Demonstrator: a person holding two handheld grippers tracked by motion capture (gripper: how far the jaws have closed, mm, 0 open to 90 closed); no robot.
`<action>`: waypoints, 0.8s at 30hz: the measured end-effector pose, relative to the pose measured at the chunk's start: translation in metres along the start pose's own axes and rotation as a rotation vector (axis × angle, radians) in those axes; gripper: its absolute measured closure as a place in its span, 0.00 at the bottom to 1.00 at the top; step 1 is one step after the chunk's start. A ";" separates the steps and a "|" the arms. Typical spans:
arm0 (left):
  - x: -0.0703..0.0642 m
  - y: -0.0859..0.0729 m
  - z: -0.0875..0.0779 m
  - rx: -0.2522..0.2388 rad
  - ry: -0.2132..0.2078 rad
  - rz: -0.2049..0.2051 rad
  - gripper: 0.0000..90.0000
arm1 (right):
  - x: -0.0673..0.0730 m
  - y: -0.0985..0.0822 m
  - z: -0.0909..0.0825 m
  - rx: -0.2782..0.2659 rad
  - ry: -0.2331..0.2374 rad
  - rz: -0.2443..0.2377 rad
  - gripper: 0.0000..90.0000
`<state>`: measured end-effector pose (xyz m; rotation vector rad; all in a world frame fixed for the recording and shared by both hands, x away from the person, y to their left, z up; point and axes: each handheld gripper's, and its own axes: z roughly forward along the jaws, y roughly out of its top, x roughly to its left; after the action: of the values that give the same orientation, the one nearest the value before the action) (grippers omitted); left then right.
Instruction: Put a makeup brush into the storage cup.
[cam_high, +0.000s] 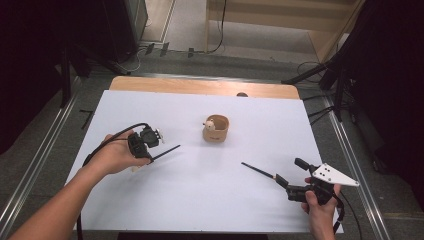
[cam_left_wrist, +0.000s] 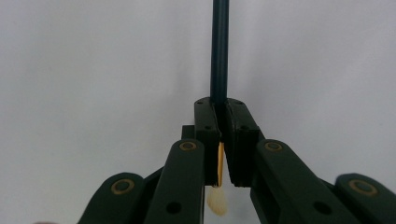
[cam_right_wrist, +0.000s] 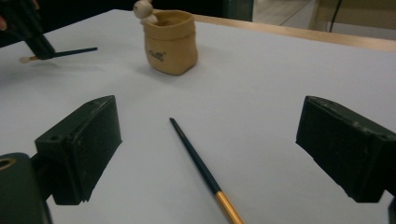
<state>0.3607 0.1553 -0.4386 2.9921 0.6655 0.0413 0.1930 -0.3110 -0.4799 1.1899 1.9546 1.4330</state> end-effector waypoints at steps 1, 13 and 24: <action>0.000 0.002 -0.003 -0.008 -0.004 0.003 0.96 | 0.002 0.005 0.001 0.003 0.012 -0.009 0.08; -0.010 0.026 -0.034 -0.017 0.013 0.113 0.95 | 0.025 0.056 0.033 0.068 0.154 -0.048 0.25; -0.028 0.044 -0.052 -0.014 0.038 0.283 0.95 | 0.048 0.089 0.094 0.146 0.399 -0.120 0.55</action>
<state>0.3514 0.1074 -0.3839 3.0534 0.2383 0.1186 0.2719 -0.2118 -0.4261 0.8736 2.3890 1.5797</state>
